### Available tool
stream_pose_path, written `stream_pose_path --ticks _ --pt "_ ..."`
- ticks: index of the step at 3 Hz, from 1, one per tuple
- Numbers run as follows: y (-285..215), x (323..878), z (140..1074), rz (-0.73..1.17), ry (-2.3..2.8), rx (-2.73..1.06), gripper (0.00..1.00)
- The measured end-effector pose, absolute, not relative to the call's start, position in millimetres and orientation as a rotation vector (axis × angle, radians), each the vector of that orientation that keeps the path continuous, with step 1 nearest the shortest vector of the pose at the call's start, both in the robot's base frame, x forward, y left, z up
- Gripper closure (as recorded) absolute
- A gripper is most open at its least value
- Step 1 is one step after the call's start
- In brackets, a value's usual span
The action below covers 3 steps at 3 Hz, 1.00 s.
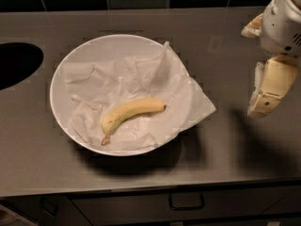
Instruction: Pick banana from white bowl
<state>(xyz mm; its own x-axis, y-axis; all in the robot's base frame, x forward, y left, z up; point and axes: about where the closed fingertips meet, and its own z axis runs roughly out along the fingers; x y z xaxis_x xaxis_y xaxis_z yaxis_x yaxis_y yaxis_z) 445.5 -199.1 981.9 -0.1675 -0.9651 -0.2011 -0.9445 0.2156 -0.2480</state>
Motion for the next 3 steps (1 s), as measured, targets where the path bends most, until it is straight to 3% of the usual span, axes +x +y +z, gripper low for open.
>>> stream_pose_path --ticks 2,3 --pt "-120 460 1004 -0.070 1.933 -2.041 0.00" --pt "-113 462 1005 -0.071 1.912 -2.040 0.00"
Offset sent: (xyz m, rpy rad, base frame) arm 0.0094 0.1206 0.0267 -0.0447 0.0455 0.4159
